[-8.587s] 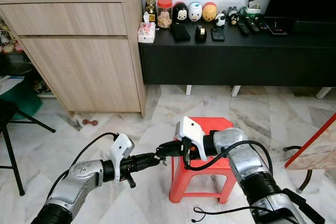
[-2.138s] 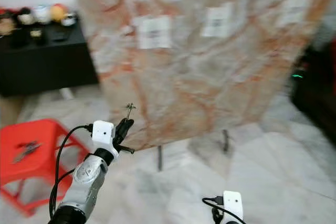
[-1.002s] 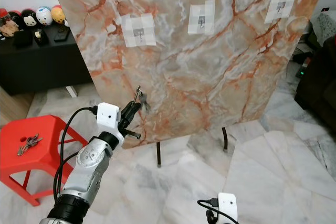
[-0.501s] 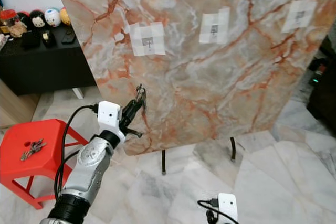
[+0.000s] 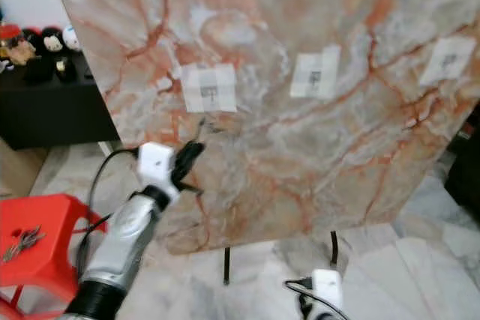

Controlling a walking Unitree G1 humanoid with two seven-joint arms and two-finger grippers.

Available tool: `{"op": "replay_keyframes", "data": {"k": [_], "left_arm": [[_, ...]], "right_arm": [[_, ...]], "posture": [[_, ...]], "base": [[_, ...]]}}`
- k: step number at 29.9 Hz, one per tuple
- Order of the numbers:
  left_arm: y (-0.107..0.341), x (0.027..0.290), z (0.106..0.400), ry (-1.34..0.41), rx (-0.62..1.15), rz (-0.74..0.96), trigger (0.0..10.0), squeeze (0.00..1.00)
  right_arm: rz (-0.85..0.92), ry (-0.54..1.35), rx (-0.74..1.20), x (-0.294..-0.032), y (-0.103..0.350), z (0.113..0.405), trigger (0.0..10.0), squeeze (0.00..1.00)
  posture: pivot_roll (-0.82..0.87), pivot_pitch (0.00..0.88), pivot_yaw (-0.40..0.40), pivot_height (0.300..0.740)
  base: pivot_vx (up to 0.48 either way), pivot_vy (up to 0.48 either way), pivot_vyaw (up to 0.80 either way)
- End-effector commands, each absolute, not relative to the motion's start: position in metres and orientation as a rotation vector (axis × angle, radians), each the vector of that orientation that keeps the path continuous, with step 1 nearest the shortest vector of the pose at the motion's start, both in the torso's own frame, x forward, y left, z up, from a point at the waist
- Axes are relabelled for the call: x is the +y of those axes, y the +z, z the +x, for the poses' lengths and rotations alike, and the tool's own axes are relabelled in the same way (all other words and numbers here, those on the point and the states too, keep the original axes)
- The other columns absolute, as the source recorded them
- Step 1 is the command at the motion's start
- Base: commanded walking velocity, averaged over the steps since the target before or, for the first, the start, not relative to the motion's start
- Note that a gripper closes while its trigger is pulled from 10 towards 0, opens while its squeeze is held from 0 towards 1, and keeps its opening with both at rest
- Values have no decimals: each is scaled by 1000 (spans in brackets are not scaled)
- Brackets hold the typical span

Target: Hang keys on a hook

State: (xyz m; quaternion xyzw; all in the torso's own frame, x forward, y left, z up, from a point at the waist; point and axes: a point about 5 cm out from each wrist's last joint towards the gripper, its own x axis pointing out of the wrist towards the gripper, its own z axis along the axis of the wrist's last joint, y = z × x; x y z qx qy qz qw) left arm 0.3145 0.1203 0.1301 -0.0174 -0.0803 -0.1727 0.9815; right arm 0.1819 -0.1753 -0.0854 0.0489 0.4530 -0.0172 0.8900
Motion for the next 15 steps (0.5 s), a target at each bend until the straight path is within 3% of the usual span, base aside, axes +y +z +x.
{"op": "replay_keyframes", "data": {"k": [1, 15], "left_arm": [[137, 110, 312, -387, -194, -61, 10000, 0], [150, 109, 311, -433, -238, -61, 10000, 0]], "right_arm": [[90, -65, 961, -186, -88, 174, 10000, 0], [84, -62, 955, -186, -87, 175, 10000, 0]], "posture": [[86, 68, 0, 740], [88, 72, 8, 740]], "base": [[0, 0, 0], [0, 0, 0]]}}
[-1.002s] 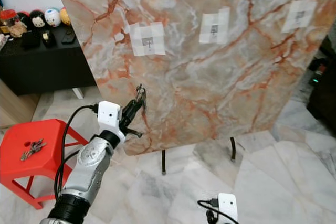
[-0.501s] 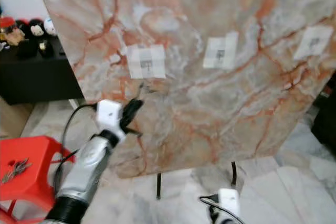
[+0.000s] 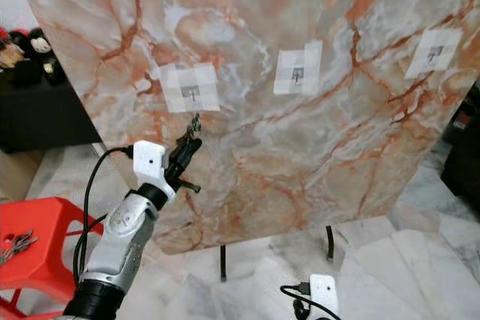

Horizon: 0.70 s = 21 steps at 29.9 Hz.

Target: Hang keys on a hook

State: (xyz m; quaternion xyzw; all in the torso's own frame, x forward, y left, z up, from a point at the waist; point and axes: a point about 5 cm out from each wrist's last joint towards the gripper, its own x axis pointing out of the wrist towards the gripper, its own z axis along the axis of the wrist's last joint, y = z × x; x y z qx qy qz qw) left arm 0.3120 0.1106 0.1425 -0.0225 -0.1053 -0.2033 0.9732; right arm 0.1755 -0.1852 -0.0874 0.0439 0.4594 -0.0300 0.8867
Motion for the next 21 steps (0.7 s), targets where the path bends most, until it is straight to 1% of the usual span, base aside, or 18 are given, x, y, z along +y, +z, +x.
{"op": "replay_keyframes", "data": {"k": [1, 9, 11, 13, 14, 15, 17, 21], "left_arm": [[151, 109, 311, -436, -241, -63, 10000, 0], [154, 108, 310, -457, -242, -58, 10000, 0], [155, 106, 309, -482, -237, -24, 10000, 0], [154, 103, 307, -538, -234, 110, 10000, 0], [154, 103, 307, -538, -234, 110, 10000, 0], [153, 102, 306, -563, -236, 164, 10000, 0], [155, 102, 303, -615, -260, 305, 10000, 0], [164, 105, 304, -626, -315, 467, 10000, 0]], "right_arm": [[84, -62, 955, -186, -88, 175, 10000, 0], [83, -56, 955, -183, -87, 176, 10000, 0], [82, -55, 955, -183, -87, 176, 10000, 0], [80, -55, 954, -182, -87, 176, 10000, 0], [80, -55, 954, -182, -87, 176, 10000, 0], [79, -54, 954, -182, -87, 176, 10000, 0], [77, -50, 954, -180, -88, 176, 10000, 0], [78, -49, 954, -179, -88, 176, 10000, 0]], "posture": [[88, 73, 9, 740], [93, 79, 20, 740], [93, 82, 23, 740], [97, 85, 29, 740], [97, 85, 29, 740], [97, 85, 30, 740], [100, 85, 36, 740], [104, 83, 38, 740]], "base": [[0, 0, 0], [0, 0, 0], [0, 0, 0], [0, 0, 0], [0, 0, 0], [0, 0, 0], [0, 0, 0], [0, 0, 0]]}}
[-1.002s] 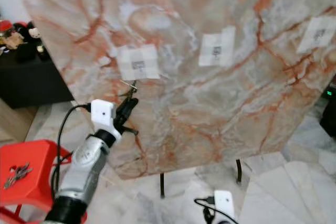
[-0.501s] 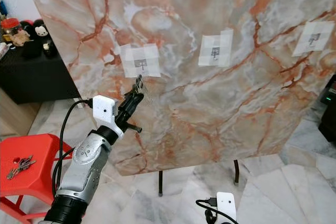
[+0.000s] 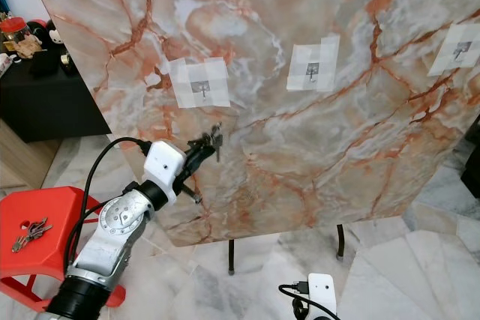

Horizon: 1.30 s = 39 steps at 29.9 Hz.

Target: Hang keys on a hook

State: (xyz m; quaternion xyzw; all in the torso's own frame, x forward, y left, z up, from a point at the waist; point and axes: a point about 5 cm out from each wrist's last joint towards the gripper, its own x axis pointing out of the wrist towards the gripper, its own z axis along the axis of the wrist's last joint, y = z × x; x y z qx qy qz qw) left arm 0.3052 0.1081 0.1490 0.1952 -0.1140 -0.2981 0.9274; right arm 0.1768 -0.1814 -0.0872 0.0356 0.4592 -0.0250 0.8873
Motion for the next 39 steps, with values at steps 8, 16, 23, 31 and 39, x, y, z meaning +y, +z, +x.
{"op": "replay_keyframes", "data": {"k": [8, 16, 23, 31, 39], "left_arm": [[194, 109, 307, -512, -459, 404, 10000, 0], [217, 81, 291, -625, -604, 431, 10000, 0], [205, 77, 287, -705, -595, 674, 10000, 0], [200, 94, 303, -567, -553, 834, 10000, 0], [191, 91, 300, -576, -511, 669, 10000, 0]], "right_arm": [[72, -44, 950, -178, -87, 178, 10000, 0], [60, -32, 950, -178, -87, 179, 10000, 0], [54, -26, 950, -177, -86, 179, 10000, 0], [43, -20, 951, -177, -86, 180, 10000, 0], [45, -24, 949, -177, -86, 180, 10000, 0]], "posture": [[104, 79, 41, 740], [111, 73, 42, 740], [112, 74, 44, 740], [111, 74, 45, 740], [111, 73, 42, 740]], "base": [[0, 0, 0], [0, 0, 0], [0, 0, 0], [0, 0, 0], [0, 0, 0]]}}
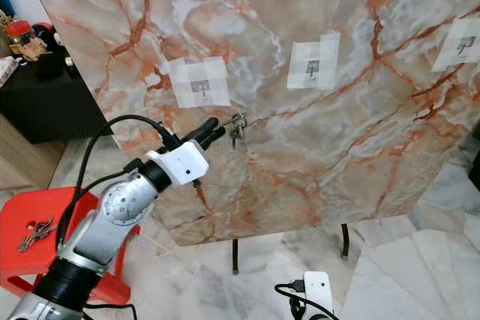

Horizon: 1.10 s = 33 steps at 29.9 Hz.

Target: Hang keys on a hook

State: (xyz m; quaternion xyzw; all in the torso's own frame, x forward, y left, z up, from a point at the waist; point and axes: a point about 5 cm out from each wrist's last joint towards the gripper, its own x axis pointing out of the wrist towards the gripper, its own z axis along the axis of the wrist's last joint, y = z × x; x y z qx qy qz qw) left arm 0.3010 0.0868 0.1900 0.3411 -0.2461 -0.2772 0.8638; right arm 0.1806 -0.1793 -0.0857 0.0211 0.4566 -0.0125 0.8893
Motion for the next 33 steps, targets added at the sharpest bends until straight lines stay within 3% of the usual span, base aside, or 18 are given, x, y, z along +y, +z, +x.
{"op": "replay_keyframes", "data": {"k": [1, 12, 33], "left_arm": [[191, 90, 300, -577, -512, 659, 10000, 0], [188, 103, 306, -514, -378, 415, 10000, 0], [180, 117, 322, -361, -220, 455, 10000, 0]], "right_arm": [[45, -25, 949, -177, -86, 180, 10000, 0], [42, -22, 952, -178, -86, 180, 10000, 0], [34, -18, 957, -179, -86, 180, 10000, 0]], "posture": [[111, 73, 42, 740], [112, 76, 36, 740], [108, 80, 29, 740]], "base": [[0, 0, 0], [0, 0, 0], [0, 0, 0]]}}
